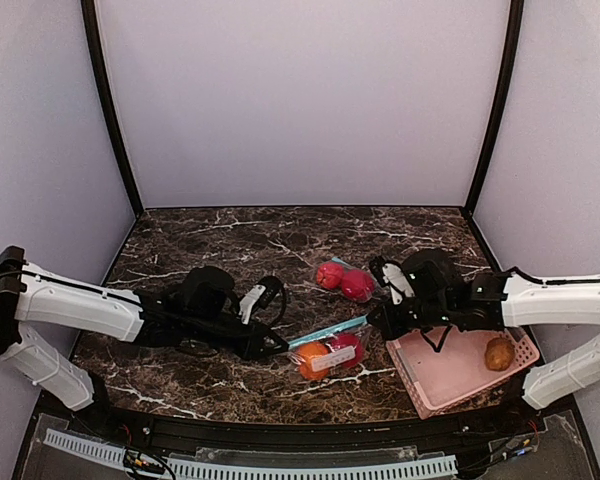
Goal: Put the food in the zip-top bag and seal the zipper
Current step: Place the zipper food storage bag at the center of the board.
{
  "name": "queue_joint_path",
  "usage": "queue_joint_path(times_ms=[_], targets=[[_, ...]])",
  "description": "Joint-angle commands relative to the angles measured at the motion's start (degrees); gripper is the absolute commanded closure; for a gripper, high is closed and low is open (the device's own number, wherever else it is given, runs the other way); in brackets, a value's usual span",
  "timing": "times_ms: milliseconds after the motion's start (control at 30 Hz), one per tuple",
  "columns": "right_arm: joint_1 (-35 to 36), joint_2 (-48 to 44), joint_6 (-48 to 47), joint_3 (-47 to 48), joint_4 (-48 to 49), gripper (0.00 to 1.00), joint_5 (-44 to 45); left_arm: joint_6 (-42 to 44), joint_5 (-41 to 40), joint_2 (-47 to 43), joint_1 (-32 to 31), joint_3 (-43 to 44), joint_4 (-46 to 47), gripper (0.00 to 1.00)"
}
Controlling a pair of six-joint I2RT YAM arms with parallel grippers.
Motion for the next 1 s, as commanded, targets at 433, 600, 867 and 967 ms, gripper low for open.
queue_joint_path(times_ms=[433,600,867,967], targets=[[-5.7,9.9,9.6,5.3,1.4,0.78,10.1,5.5,2.5,18.1,7.5,11.7,-4.1,0.87],[-6.2,8.2,8.4,4.9,1.5,0.41,9.8,5.7,-0.5,17.5,7.7,12.5,-4.4,0.45],[-8.2,4.7,4.8,4.0,1.5,0.11,6.6,6.5,-4.9,12.3,9.9,11.3,-6.7,0.12],[-10.2,3.6,3.3,3.5,1.4,0.07,4.5,6.9,-5.4,9.0,12.6,10.1,-7.8,0.11]])
